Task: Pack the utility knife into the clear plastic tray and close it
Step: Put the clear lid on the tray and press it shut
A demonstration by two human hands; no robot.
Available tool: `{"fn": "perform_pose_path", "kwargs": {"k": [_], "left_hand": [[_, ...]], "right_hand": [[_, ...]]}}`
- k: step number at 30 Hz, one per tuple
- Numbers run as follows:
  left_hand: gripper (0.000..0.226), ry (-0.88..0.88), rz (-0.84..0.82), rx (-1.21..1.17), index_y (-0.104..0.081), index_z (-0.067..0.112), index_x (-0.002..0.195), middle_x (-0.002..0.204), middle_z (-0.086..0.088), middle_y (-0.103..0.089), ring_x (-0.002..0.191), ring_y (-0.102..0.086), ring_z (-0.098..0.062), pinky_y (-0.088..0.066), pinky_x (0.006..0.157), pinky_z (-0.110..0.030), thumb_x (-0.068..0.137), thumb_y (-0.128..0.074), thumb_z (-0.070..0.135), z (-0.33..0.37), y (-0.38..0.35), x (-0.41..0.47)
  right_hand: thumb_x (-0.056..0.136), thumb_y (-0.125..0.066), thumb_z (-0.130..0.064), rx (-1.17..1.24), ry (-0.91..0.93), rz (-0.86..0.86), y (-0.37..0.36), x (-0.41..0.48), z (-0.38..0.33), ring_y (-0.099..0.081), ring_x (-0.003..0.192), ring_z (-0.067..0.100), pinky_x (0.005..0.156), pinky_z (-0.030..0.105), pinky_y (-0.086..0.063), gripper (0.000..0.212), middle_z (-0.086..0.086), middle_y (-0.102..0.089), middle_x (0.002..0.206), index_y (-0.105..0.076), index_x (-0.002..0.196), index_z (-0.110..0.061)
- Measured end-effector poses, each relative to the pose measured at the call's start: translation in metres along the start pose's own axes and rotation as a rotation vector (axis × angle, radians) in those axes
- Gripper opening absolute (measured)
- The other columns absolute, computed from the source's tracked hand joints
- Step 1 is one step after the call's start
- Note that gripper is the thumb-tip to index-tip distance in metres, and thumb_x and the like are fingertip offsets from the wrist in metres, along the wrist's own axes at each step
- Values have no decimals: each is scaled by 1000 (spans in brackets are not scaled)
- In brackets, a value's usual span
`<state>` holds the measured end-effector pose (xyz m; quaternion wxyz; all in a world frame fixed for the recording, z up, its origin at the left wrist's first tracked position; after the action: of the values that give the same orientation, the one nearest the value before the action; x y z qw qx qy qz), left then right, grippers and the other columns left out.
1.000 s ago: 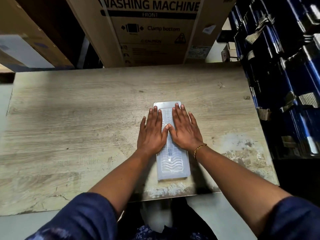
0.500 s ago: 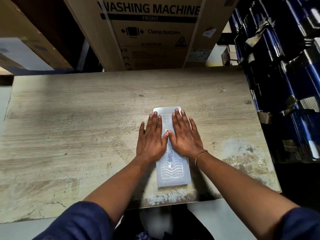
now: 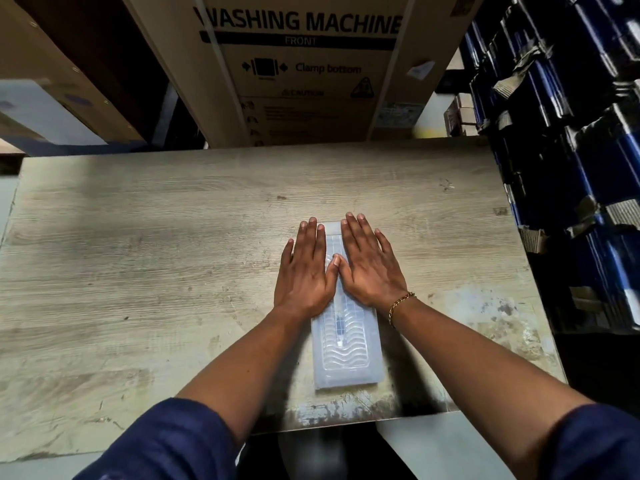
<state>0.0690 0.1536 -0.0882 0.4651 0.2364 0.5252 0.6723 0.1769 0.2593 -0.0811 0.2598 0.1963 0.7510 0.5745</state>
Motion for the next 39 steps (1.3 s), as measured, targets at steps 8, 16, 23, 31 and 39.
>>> {"fn": "perform_pose_path", "kwargs": {"k": [8,16,23,31,39], "left_hand": [[72,8,0,11,3,15,163,171,-2,14,157,14,-14,-2,128,-41,102,-11,50,0,0,-1],[72,5,-24,39,8,16,162,170,-1,18,156,17,-15,2,128,-46,102,-9,52,0,5,-2],[72,-21,-45,-17,18,20,160,168,3,27,154,25,-11,4,128,-47,101,-2,57,9,8,-50],[73,8,-63,-83,24,23,157,166,5,31,153,28,-9,2,127,-46,99,3,60,13,-12,-85],[74,-6,-49,-63,20,19,159,167,2,30,154,25,-12,2,126,-46,98,5,58,14,-14,-85]], "right_hand": [[103,-21,-48,0,-6,-11,-2,0,1,11,158,13,128,41,-4,72,-3,10,172,4,163,-18],[102,-16,-51,-22,3,-7,7,-4,-1,12,158,15,127,43,1,73,0,10,172,5,162,-16],[102,-20,-51,46,9,-4,11,-54,-11,12,157,15,126,41,3,74,-1,11,171,5,162,-17],[103,-21,-53,18,-18,-46,-14,-85,-12,13,158,16,125,39,7,75,0,12,171,6,162,-17],[103,-27,-50,50,-21,-28,-16,-85,-13,16,157,16,125,38,8,76,0,16,171,9,162,-17]]}}
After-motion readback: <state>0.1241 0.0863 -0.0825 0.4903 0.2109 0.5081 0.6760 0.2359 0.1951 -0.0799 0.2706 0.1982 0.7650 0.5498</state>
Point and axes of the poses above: each hand's wrist, its own x-axis towards the middle knuckle, its own y-axis out of the back of the hand, z = x × y, the point moved 2 cm from there along x, towards the middle knuckle
